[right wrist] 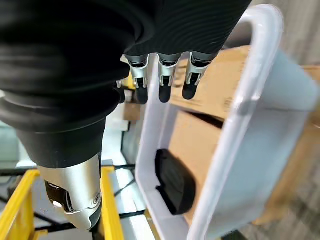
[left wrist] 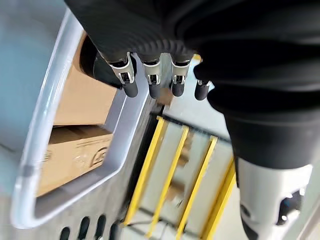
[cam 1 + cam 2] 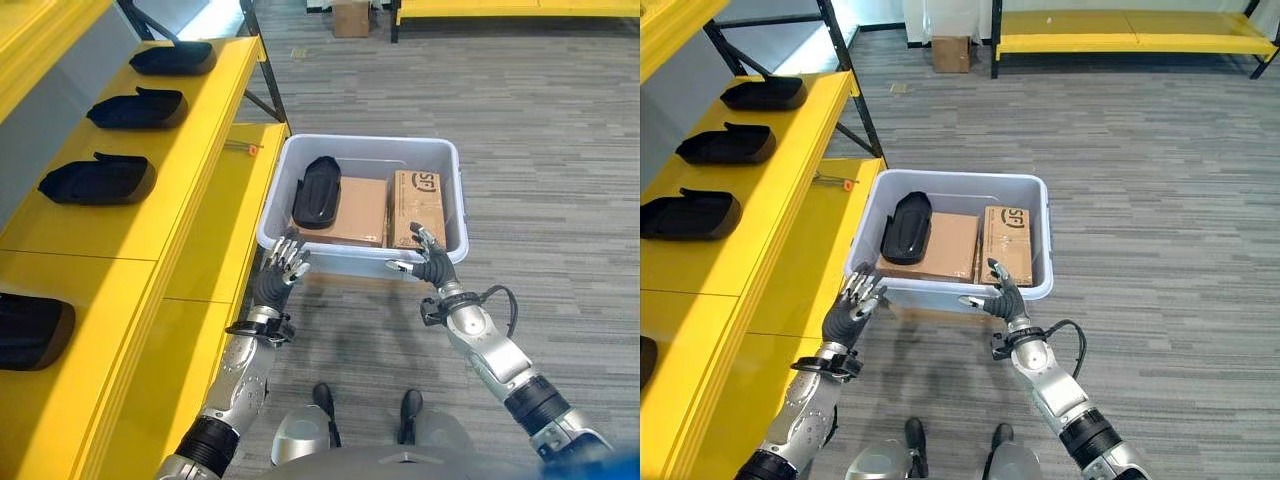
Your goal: Move parts from the plastic box to the shelf.
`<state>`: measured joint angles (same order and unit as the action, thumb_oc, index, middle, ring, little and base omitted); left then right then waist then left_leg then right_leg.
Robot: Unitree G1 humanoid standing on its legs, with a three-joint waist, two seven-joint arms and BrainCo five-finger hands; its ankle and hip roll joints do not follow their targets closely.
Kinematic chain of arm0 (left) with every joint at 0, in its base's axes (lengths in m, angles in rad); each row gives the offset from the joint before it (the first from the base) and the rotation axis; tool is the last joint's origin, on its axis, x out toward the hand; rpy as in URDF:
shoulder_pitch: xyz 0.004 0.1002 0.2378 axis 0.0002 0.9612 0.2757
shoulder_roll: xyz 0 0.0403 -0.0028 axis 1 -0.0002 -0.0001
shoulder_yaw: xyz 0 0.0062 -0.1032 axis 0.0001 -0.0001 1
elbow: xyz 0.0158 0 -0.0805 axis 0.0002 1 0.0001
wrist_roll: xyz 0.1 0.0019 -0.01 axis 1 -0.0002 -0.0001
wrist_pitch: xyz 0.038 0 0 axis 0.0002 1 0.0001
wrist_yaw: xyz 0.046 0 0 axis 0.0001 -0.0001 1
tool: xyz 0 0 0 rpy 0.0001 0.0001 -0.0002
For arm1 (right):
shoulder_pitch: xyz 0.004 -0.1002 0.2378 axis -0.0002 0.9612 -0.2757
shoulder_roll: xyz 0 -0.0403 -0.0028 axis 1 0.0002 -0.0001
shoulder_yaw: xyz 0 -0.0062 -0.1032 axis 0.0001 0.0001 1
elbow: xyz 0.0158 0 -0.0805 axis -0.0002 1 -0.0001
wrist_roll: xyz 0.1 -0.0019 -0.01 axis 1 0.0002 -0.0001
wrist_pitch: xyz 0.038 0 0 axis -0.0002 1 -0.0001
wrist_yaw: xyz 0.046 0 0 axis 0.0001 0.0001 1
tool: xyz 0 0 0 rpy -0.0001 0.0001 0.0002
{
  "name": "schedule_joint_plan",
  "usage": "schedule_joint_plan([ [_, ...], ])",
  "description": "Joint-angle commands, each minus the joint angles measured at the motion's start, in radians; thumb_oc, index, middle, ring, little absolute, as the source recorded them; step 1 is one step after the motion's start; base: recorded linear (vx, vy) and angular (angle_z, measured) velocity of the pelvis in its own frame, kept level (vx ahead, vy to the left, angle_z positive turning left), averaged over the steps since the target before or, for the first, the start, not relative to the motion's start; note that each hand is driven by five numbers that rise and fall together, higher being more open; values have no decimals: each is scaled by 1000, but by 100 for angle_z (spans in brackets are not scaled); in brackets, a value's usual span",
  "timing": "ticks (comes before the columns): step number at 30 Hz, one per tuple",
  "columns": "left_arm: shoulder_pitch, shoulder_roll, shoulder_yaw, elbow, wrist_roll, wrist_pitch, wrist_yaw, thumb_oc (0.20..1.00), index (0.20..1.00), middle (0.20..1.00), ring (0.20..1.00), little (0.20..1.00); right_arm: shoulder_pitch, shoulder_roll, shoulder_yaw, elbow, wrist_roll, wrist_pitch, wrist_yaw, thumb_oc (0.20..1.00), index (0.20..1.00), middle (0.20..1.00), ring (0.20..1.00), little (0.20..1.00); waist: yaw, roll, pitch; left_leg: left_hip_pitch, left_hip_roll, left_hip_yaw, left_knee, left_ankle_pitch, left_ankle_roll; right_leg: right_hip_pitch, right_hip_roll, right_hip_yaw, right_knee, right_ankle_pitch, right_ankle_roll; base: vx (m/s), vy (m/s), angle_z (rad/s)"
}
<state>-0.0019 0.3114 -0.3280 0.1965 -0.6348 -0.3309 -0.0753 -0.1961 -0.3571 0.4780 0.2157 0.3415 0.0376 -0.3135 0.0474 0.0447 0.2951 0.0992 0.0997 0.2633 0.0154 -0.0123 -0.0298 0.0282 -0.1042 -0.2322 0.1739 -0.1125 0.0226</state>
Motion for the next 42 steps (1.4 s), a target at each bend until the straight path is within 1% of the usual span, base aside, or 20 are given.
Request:
schedule_joint_plan([
  [1, -5, 43, -17, -40, 40, -26, -44, 1000, 1000, 1000, 1000, 1000, -7, 34, -2, -62, 20, -75, 9, 1000, 1000, 1000, 1000, 1000, 14, -39, -31, -81, 53, -53, 33, 32, -25, 46, -37, -77, 82, -54, 17, 127, 201, -1],
  [5, 2, 89, -50, -31, 149, 2, -97, 1000, 1000, 1000, 1000, 1000, -20, 48, -10, -44, 71, -59, 6, 1000, 1000, 1000, 1000, 1000, 24, -57, -45, -66, 16, -30, 56, -14, 18, 59, -46, -73, 147, -59, 39, 158, 254, 2],
  [6, 9, 99, -52, -33, 147, 10, -98, 1000, 1000, 1000, 1000, 1000, -19, 56, -8, -42, 81, -56, 7, 1000, 1000, 1000, 1000, 1000, 29, -64, -43, -49, -6, -15, 51, -26, 40, 42, -72, -84, 242, -22, 69, 154, 286, 3],
  [9, 21, 108, -45, -50, 107, 27, -69, 1000, 1000, 1000, 1000, 1000, -17, 72, -5, -40, 83, -66, 9, 1000, 1000, 1000, 1000, 1000, 38, -59, -35, -20, -25, 10, 31, -41, 77, -47, -137, -106, 483, 53, 104, 145, 222, -13],
  [10, 28, 113, -43, -54, 103, 29, -43, 1000, 1000, 1000, 1000, 1000, -27, 91, -4, -20, 92, -76, 2, 1000, 1000, 1000, 1000, 1000, 35, -58, -29, 7, -31, 10, 5, -44, 84, -99, -132, -87, 526, 94, 117, 196, 128, -55],
  [13, 34, 116, -41, -67, 96, 43, -23, 1000, 1000, 1000, 1000, 1000, -45, 102, -7, -7, 98, -88, -6, 1000, 1000, 1000, 1000, 1000, 20, -63, -21, 33, -24, -5, -16, -48, 77, -130, -99, -59, 380, 102, 109, 246, -106, -33],
  [14, 26, 116, -40, -77, 100, 51, -21, 1000, 1000, 1000, 1000, 1000, -61, 107, -12, -16, 91, -89, -2, 1000, 1000, 1000, 1000, 1000, 11, -75, -16, 40, -20, -9, -18, -59, 64, -151, -113, -53, 166, 141, 107, 269, -223, -1],
  [15, 22, 115, -42, -79, 99, 53, -19, 1000, 1000, 1000, 1000, 1000, -67, 108, -14, -18, 90, -88, 1, 1000, 1000, 1000, 1000, 1000, 8, -80, -13, 45, -19, -9, -17, -64, 58, -153, -122, -56, 89, 163, 114, 293, -269, -5],
  [17, 9, 109, -57, -88, 112, 74, -3, 1000, 1000, 1000, 1000, 1000, -90, 118, -20, -22, 83, -82, 21, 1000, 1000, 1000, 1000, 1000, -3, -100, 3, 75, -22, -25, -8, -106, 45, -185, -185, -24, -112, 313, 163, 379, -244, 1],
  [18, 6, 110, -74, -88, 115, 90, -11, 1000, 1000, 1000, 1000, 1000, -93, 123, -26, -23, 74, -76, 27, 1000, 1000, 1000, 1000, 1000, -8, -98, 10, 94, -15, -38, 1, -131, 43, -205, -209, -1, -151, 348, 178, 455, -228, 16],
  [21, 26, 104, -112, -75, 97, 105, -78, 1000, 1000, 1000, 1000, 1000, -87, 101, -31, -27, 85, -48, 74, 1000, 1000, 1000, 1000, 1000, -32, -97, -4, 101, 4, -65, 12, -141, 28, -175, -162, 57, -161, 294, 179, 455, -187, 32],
  [25, 15, 70, -98, -36, -1, 80, 7, 1000, 1000, 1000, 1000, 1000, -77, 50, -4, -72, 105, 1, 86, 1000, 1000, 1000, 1000, 1000, -54, -90, -39, 97, 46, -13, 20, -126, -6, -175, -121, 7, -83, 210, 129, 347, -95, 32],
  [27, -8, 46, -80, -6, -17, 85, -6, 1000, 1000, 1000, 1000, 1000, -77, 40, -22, -50, 136, 7, 69, 1000, 1000, 1000, 1000, 1000, -75, -85, -41, 86, 96, 79, 57, -116, -22, -165, -123, -27, -60, 173, 109, 189, -25, -11],
  [29, -21, 27, -79, 18, -61, 71, -31, 1000, 1000, 1000, 1000, 1000, -72, 31, -34, -46, 125, 1, 68, 1000, 1000, 1000, 1000, 1000, -88, -78, -40, 73, 108, 129, 68, -94, -31, -153, -122, -55, -69, 167, 100, 86, -9, 39],
  [30, -39, 21, -76, 27, -73, 62, -51, 1000, 1000, 1000, 1000, 1000, -57, 31, -39, -46, 112, -8, 60, 1000, 1000, 1000, 1000, 1000, -79, -70, -23, -13, 102, 126, 62, -18, -39, -129, -105, -67, -86, 166, 87, 90, -50, 60],
  [31, -40, 21, -75, 26, -56, 59, -64, 1000, 1000, 1000, 1000, 1000, -44, 30, -45, -40, 111, -17, 65, 1000, 1000, 1000, 1000, 1000, -72, -69, -13, -47, 102, 112, 69, -5, -39, -114, -103, -67, -85, 159, 87, 196, -67, 70],
  [32, -32, 19, -69, 14, -22, 67, -82, 1000, 1000, 1000, 1000, 1000, -28, 26, -54, -37, 109, -30, 69, 1000, 1000, 1000, 1000, 1000, -70, -73, -8, -36, 109, 121, 79, -33, -40, -90, -106, -66, -77, 138, 95, 221, -41, 54],
  [38, -34, 39, -98, -23, 44, 53, -61, 1000, 1000, 1000, 1000, 1000, -8, 21, -55, -40, 159, -42, 61, 1000, 1000, 1000, 1000, 1000, -75, -66, -13, -9, 102, 116, 45, -38, -34, -96, -93, -64, -32, 95, 81, 143, -46, 19],
  [39, -25, 37, -100, -22, 32, 53, -16, 1000, 1000, 1000, 1000, 1000, -6, 18, -53, -47, 122, -62, 90, 1000, 1000, 1000, 1000, 1000, -79, -68, -18, 1, 87, 120, 121, -85, -26, -101, -91, -68, -15, 80, 64, 125, -94, 22],
  [42, -27, 35, -84, -18, 34, 53, 24, 1000, 1000, 1000, 1000, 1000, -2, 1, -51, -74, 71, -79, 94, 1000, 1000, 1000, 1000, 1000, -75, -74, -12, -59, 103, 121, 366, -87, -35, -78, -77, -68, -20, 51, 21, 110, -130, 3],
])
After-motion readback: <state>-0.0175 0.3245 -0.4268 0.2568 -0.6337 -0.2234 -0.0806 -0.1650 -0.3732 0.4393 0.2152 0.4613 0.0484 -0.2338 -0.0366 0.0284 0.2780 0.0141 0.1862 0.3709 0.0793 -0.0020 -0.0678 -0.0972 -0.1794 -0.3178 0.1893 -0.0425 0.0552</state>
